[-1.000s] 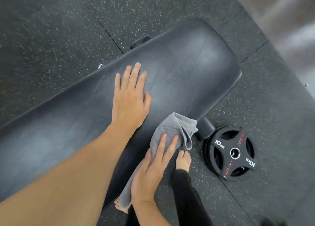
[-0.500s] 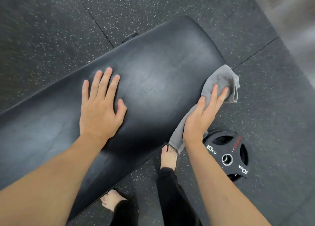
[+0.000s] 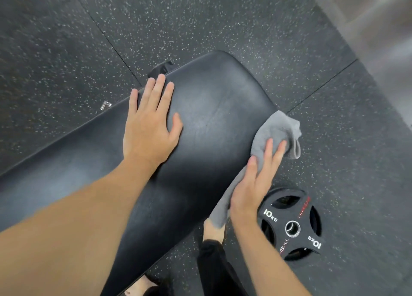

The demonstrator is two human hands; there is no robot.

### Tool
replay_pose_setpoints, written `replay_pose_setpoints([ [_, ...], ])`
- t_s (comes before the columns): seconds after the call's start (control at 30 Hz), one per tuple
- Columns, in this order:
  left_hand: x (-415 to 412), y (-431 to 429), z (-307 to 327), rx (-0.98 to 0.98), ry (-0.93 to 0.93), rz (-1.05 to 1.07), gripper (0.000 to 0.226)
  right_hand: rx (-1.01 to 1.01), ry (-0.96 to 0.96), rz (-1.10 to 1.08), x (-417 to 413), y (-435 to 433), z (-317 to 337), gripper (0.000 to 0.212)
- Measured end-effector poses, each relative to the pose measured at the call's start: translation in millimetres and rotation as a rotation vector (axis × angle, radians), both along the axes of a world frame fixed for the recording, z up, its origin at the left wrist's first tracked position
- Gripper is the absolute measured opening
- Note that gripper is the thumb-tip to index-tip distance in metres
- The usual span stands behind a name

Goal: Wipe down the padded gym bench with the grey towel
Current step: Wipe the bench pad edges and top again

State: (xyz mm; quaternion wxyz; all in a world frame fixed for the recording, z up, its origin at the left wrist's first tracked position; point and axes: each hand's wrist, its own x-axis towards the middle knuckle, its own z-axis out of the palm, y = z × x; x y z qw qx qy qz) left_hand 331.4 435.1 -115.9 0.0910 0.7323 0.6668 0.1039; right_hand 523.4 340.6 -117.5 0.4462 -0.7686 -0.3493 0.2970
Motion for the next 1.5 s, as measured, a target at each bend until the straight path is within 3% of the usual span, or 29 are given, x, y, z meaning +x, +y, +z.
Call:
replay_pose_setpoints([
  [0.13,-1.1,-0.3,-1.1,0.030,-0.005,-0.004,0.061,-0.029,-0.034,-0.003,49.2,45.1,-6.5,0.048],
  [0.4,-0.7,2.9,-1.3,0.038,0.019,0.000,0.063,-0.231,-0.176,0.229,79.5,112.2,8.3,0.045],
  [0.77,-0.2,4.1,-0.9,0.039,0.019,0.000,0.063,-0.245,-0.616,1.030,-18.6,272.4,12.7,0.030],
  [0.93,0.0,3.5,1.2,0.032,-0.007,0.001,0.062,-0.094,-0.530,1.010,13.7,240.6,14.1,0.034],
  [1.07,0.1,3.5,0.6,0.031,-0.020,0.005,0.062,-0.135,-0.339,0.766,58.7,189.5,11.8,0.045],
  [1.13,0.3,2.8,-0.4,0.037,-0.031,0.008,0.062,-0.186,-0.381,0.624,74.7,141.1,10.6,0.047],
  [1.2,0.5,1.7,-1.1,0.045,-0.040,0.014,0.061,-0.163,-0.556,0.569,75.3,89.0,7.6,0.048],
  [1.33,0.2,0.3,-3.2,0.071,-0.039,0.020,0.057,-0.123,-0.650,0.683,48.6,34.2,-2.6,0.051],
  [1.5,-5.4,-15.1,1.5,0.075,-0.116,0.142,0.049,-0.118,-0.818,0.978,15.4,75.5,9.3,0.052],
])
